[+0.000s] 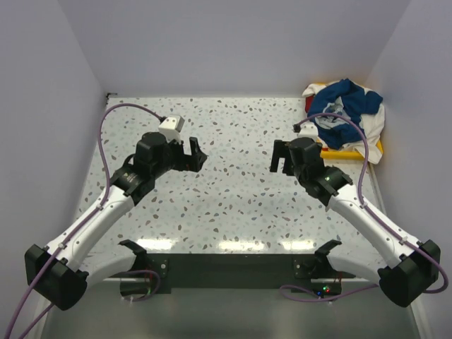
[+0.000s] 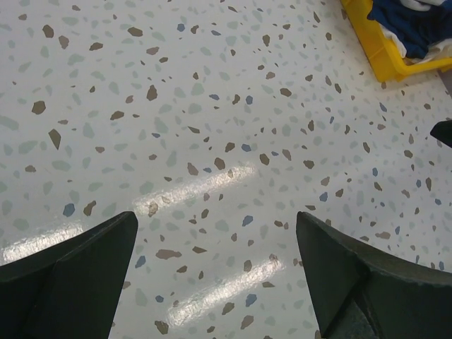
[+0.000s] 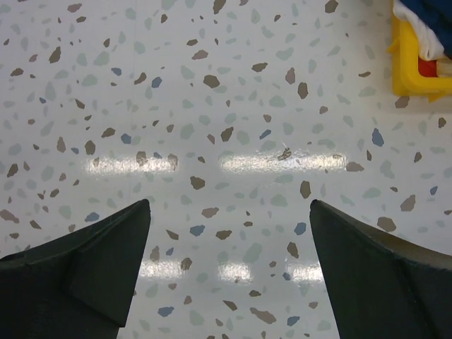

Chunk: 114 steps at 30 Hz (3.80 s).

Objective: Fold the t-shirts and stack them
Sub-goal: Grab the tshirt from the pile, then move the tshirt to the center of the board

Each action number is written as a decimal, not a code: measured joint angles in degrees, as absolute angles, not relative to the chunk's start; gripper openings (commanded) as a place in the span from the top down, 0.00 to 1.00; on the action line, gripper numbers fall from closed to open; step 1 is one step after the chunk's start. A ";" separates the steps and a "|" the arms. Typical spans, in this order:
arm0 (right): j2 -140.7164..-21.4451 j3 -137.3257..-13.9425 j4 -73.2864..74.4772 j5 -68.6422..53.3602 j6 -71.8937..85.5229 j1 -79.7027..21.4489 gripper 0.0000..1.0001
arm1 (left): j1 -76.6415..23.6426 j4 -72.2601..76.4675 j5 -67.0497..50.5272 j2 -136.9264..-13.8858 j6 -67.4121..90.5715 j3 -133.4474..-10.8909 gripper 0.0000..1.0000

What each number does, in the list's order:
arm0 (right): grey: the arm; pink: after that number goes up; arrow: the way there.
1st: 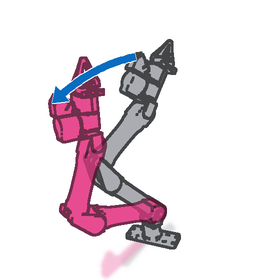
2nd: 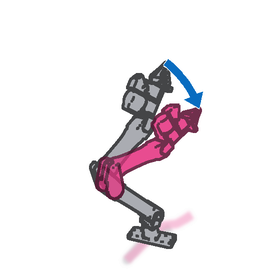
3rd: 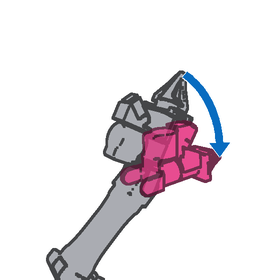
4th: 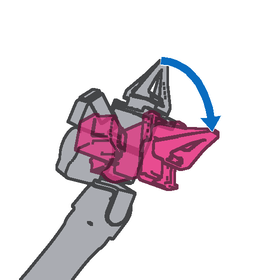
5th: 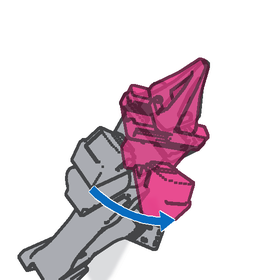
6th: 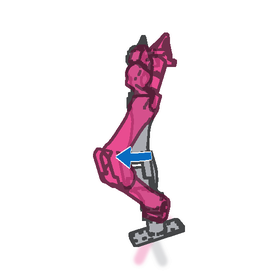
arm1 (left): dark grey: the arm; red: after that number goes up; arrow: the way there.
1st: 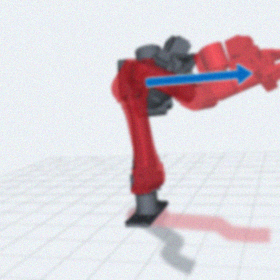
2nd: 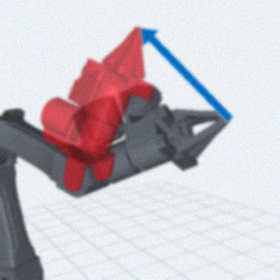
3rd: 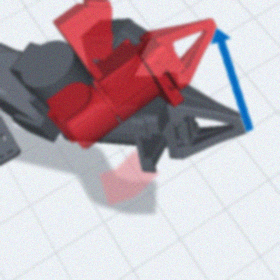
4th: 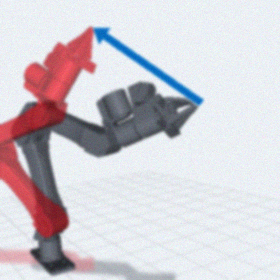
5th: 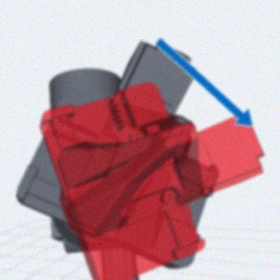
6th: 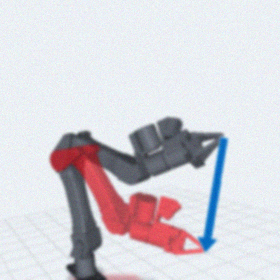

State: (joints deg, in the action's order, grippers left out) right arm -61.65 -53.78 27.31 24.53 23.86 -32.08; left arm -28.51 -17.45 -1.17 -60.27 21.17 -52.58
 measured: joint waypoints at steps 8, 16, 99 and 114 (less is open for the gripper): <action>-68.25 -63.05 28.14 25.80 22.15 -32.08 0.01 | -28.51 -17.23 -2.20 -60.20 21.19 -52.58 0.00; -82.52 -77.84 27.97 28.40 17.50 -25.10 0.01 | -28.51 -17.23 -2.83 -60.07 21.21 -52.58 0.00; -75.29 -43.05 11.66 8.71 30.89 -31.90 0.32 | -35.07 -5.67 -2.59 -79.50 36.49 -40.88 0.28; -82.28 -46.04 11.07 15.42 29.85 -42.15 0.34 | -35.40 2.94 -1.89 -90.39 38.50 -40.88 0.44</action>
State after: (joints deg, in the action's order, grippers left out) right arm -82.28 -46.04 11.07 15.42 29.85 -42.15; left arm -35.40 2.94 -1.89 -90.39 38.50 -40.88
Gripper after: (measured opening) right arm 0.669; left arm 0.599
